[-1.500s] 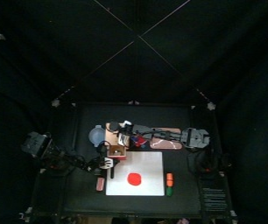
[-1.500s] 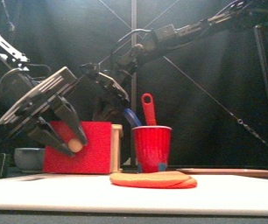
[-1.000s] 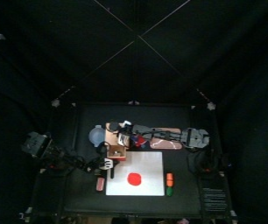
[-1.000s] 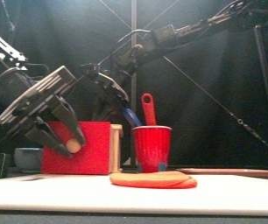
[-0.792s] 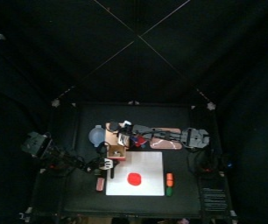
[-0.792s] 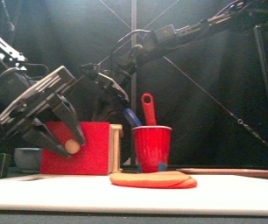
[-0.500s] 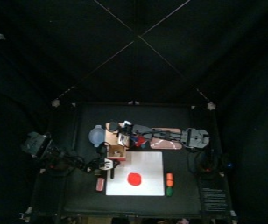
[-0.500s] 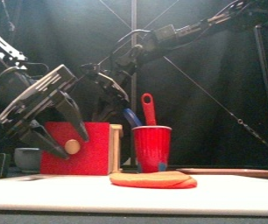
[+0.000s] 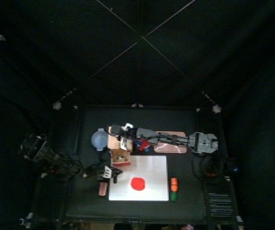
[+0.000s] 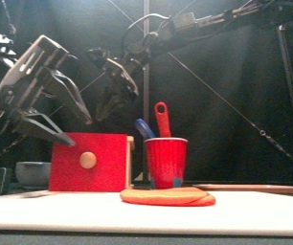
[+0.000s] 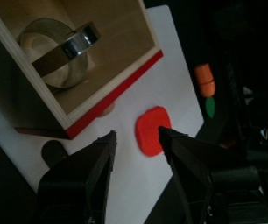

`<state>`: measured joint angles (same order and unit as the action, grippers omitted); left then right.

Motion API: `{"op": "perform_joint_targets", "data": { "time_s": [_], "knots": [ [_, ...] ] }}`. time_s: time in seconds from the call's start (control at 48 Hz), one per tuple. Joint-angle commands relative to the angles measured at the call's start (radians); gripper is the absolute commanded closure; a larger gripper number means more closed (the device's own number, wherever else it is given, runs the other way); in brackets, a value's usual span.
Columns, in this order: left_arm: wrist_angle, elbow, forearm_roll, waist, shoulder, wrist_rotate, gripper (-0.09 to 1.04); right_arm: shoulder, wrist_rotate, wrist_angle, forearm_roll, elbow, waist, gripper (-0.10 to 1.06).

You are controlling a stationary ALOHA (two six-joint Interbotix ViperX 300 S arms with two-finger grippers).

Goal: Get the cutter from the drawer then cut the dough then place the extra dough in the bowl
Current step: Place the cutter on the board

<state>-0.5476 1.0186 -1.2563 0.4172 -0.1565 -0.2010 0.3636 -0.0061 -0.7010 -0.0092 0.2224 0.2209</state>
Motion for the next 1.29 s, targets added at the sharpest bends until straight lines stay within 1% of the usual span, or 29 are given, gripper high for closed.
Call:
{"op": "perform_joint_targets", "data": {
  "time_s": [0.021,0.188,0.271,0.354,0.438,0.521,0.708,0.812,0.938,1.104,1.292],
  "knots": [
    [-0.005,0.037,0.038,0.012,-0.077,0.002,0.14,-0.087,-0.002,0.002,-0.005,-0.021,-0.031,0.89],
    [-0.005,0.117,0.080,0.018,-0.176,0.005,0.14,-0.121,-0.009,0.017,-0.009,-0.089,-0.087,0.78],
    [-0.009,0.156,0.121,0.017,-0.238,0.006,0.14,-0.129,-0.009,0.023,-0.021,-0.123,-0.121,0.68],
    [-0.011,0.184,0.172,0.014,-0.288,0.006,0.14,-0.127,-0.008,0.031,-0.034,-0.143,-0.143,0.59],
    [-0.012,0.207,0.230,0.011,-0.331,0.005,0.14,-0.129,0.002,0.037,-0.049,-0.156,-0.150,0.52],
    [-0.012,0.227,0.290,0.006,-0.364,0.006,0.14,-0.127,0.000,0.060,-0.049,-0.172,-0.155,0.44],
    [-0.012,0.258,0.408,-0.002,-0.394,0.003,0.14,-0.117,0.006,0.115,-0.055,-0.199,-0.155,0.31],
    [-0.011,0.259,0.462,-0.011,-0.394,0.006,0.14,-0.109,0.002,0.123,-0.057,-0.207,-0.150,0.28],
    [-0.011,0.264,0.509,-0.029,-0.394,0.003,0.14,-0.086,-0.008,0.133,-0.055,-0.201,-0.150,0.27],
    [-0.011,0.273,0.512,-0.055,-0.394,0.003,0.14,-0.055,-0.002,0.132,-0.071,-0.193,-0.147,0.27],
    [-0.009,0.275,0.511,-0.058,-0.394,0.003,0.14,-0.035,-0.005,0.130,-0.077,-0.193,-0.146,0.27]
  ]
}}
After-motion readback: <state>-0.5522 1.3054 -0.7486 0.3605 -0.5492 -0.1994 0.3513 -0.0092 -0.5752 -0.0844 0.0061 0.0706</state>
